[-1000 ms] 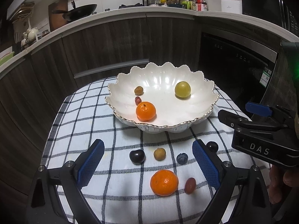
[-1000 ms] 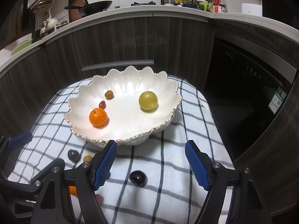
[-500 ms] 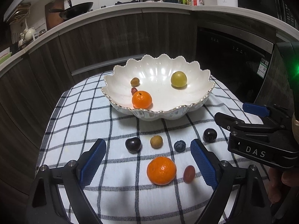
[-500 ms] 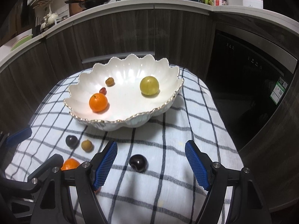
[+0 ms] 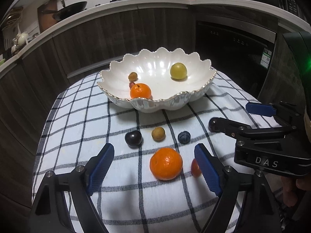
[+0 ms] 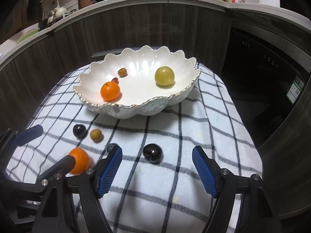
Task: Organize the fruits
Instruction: 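Close the left tool on the mandarin while the right tool grips the red date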
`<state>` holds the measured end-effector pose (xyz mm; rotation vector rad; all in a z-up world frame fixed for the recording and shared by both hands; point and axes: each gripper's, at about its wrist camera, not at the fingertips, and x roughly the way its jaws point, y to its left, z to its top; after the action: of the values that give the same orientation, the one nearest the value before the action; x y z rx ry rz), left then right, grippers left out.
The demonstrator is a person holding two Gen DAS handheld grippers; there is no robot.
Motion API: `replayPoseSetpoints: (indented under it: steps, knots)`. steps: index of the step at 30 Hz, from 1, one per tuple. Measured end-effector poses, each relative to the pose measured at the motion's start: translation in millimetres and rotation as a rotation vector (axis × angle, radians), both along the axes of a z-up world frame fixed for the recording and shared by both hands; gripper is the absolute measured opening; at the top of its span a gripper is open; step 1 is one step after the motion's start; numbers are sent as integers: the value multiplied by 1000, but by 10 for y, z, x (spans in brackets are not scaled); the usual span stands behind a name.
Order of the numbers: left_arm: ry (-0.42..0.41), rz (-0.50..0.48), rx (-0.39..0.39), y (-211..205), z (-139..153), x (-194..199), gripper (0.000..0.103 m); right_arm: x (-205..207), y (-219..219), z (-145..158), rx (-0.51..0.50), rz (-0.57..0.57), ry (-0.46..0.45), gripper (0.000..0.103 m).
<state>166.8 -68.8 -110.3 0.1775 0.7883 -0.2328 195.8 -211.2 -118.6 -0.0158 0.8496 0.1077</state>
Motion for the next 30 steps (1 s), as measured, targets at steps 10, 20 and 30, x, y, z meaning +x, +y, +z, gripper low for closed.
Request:
replayPoseSetpoints:
  steps: [10, 20, 30]
  knots:
    - [59, -59, -12, 72, -180, 14, 79, -83, 128, -117, 13, 31, 59, 68]
    - [106, -85, -41, 35, -340, 111, 69, -75, 162, -168, 9, 35, 73, 68]
    - [137, -96, -45, -18, -421, 142, 47, -65, 154, -208, 10, 31, 85, 68]
